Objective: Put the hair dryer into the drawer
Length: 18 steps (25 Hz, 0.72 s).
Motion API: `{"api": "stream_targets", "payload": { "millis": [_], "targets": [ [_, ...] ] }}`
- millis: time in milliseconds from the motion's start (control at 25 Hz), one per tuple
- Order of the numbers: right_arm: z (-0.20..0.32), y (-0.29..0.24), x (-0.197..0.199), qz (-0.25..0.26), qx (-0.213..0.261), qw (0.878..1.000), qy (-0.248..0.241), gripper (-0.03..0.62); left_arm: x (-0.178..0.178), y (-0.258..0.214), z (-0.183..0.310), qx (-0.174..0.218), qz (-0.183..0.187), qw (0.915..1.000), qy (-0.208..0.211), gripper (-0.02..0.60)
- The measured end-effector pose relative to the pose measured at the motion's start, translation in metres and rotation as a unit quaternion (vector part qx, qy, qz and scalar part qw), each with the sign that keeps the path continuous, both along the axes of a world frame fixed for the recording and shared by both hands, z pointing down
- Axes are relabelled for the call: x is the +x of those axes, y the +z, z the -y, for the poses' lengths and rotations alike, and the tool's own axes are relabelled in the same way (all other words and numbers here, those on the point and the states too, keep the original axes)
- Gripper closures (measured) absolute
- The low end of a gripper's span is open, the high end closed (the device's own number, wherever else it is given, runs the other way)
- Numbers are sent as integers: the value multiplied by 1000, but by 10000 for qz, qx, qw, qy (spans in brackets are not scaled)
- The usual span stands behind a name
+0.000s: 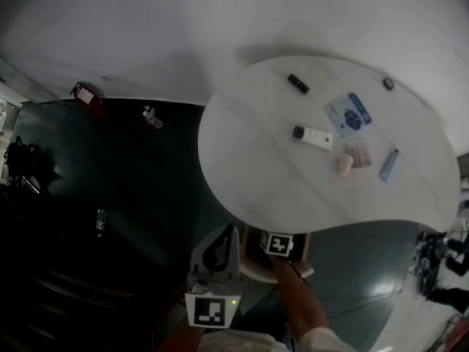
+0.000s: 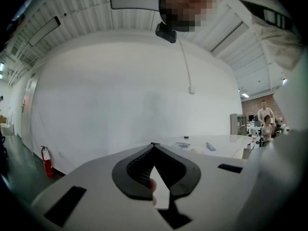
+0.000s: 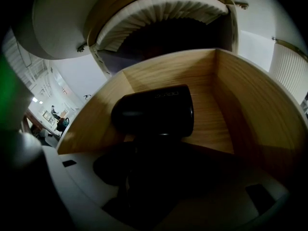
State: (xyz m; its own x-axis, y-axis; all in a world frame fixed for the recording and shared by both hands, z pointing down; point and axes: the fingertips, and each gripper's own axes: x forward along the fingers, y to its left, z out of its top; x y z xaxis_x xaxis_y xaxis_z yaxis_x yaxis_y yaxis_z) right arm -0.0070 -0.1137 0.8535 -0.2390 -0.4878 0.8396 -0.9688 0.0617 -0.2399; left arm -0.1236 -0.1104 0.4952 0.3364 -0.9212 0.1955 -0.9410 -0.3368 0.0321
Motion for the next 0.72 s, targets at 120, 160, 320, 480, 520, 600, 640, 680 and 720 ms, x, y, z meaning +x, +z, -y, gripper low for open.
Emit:
{"api": "stream_targets", "payload": {
  "millis": [120,160,320,480,520,600,640,680,720],
  "targets": [
    [0,-2,0,-4,3,10000,-30,314,3,-1,-1,-12,-79,10000,-14,581],
    [0,-3,1,-37,9,10000,-13,310,3,-2,-2,-14,-95,10000,-13,581],
    [-1,-9,1,-55,31,10000,41,296,2,-4,-1,1,-107,9999,-26,581],
    [-3,-26,3,-60,114,9999,65,292,3,-9,-1,27,-159,9999,-24,581],
    [-3,-32,2,-46,150,9999,53,291,3,-11,0,54,-156,9999,-20,581],
    [-4,-42,2,19,190,9998,85,292,3,-16,2,148,-136,9998,-12,581],
    [-5,-46,4,53,187,9997,128,291,3,-19,4,193,-132,9997,-12,581],
    [-7,-50,5,76,187,9997,166,291,3,-21,4,210,-142,9997,-17,581],
    [-9,-54,7,90,205,9996,191,292,4,-22,4,207,-156,9997,-22,581]
  ]
}}
